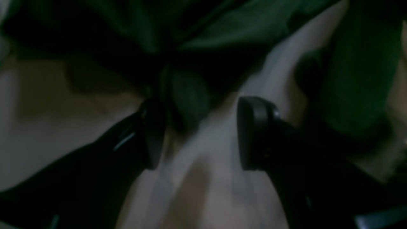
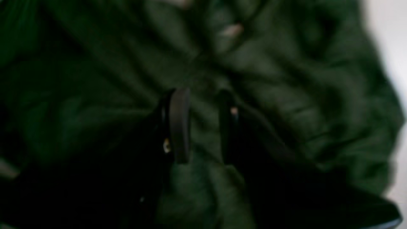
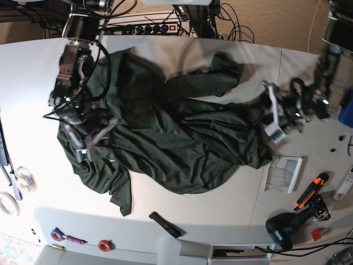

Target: Layout the t-shirt on the table in an organized manner, then fold the t-shirt properly

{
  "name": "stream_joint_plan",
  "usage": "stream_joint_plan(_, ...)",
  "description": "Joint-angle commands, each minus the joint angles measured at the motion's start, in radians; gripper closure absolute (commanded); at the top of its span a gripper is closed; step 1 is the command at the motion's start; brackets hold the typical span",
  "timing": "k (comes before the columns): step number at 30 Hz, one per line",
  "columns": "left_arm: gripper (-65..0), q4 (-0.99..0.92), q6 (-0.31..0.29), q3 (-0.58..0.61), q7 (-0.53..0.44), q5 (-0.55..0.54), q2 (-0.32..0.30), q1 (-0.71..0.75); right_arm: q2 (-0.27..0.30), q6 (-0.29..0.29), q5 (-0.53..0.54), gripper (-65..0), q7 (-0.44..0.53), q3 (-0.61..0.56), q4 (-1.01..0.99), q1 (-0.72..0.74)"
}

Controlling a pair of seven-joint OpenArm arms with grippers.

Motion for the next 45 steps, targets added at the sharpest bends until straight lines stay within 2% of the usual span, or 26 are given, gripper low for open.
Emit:
stream_joint_plan(1,-33.4,0.016,0.017,-0.013,-0.034,0.021,0.004,-0.021,0.001,0.019,0.028,-15.5,-0.001,0.001,0.019,0.018)
stream_joint_plan(4,-31.9,0.016,0.038,-0.013,-0.049,0.073,0.055,-0.021,-0.011,0.042,0.045,-15.5,-0.013,-0.003,0.019,-0.024)
stream_joint_plan(8,-28.0,0.014,0.035,-0.012,-0.049,0.08,0.08,-0.021,-0.01,0.043,0.045,-15.5,-0.012,-0.004,0.019,-0.103)
stream_joint_plan(12,-28.0,0.008,0.035,-0.012,-0.049,0.103,0.081,-0.021,-0.01,0.043,0.036,-15.5,0.017,-0.003,0.019,-0.19)
stream_joint_plan(17,-25.2,0.007,0.039,-0.012,-0.049,0.157,0.081,-0.021,-0.01,0.043,-0.045,-15.5,0.054,-0.003,0.019,-0.269)
stream_joint_plan(23,-23.9,-0.006,0.039,-0.012,-0.056,0.166,0.082,-0.021,-0.003,0.042,-0.053,-15.5,0.042,-0.002,0.019,-0.301)
stream_joint_plan(27,-23.2,-0.084,0.039,-0.012,-0.084,0.175,0.082,-0.021,0.008,0.04,-0.056,-15.5,0.037,-0.002,0.019,-0.303)
stream_joint_plan(29,-17.6,-0.122,0.048,-0.012,-0.102,0.172,0.082,-0.021,0.01,0.04,-0.057,-15.5,0.037,-0.002,0.019,-0.303)
stream_joint_plan(32,-0.5,-0.131,0.053,-0.013,-0.097,0.172,0.08,-0.021,0.01,0.04,-0.058,-15.5,0.037,-0.002,0.019,-0.303)
stream_joint_plan(35,0.0,-0.112,0.049,-0.013,-0.051,0.154,0.058,-0.021,0.01,0.039,-0.098,-15.5,0.037,-0.002,0.019,-0.303)
stream_joint_plan(38,0.0,-0.079,0.009,-0.013,0.02,0.039,-0.006,-0.021,0.016,0.026,-0.19,-15.5,0.042,-0.002,0.019,-0.303)
stream_joint_plan(41,0.0,-0.048,-0.026,-0.013,0.076,-0.081,-0.079,-0.021,0.054,-0.013,-0.202,-15.5,0.052,-0.002,0.019,-0.303)
stream_joint_plan(45,0.0,-0.039,-0.074,-0.052,0.124,-0.164,-0.138,-0.014,0.111,-0.064,-0.202,-15.5,0.061,-0.002,0.019,-0.303)
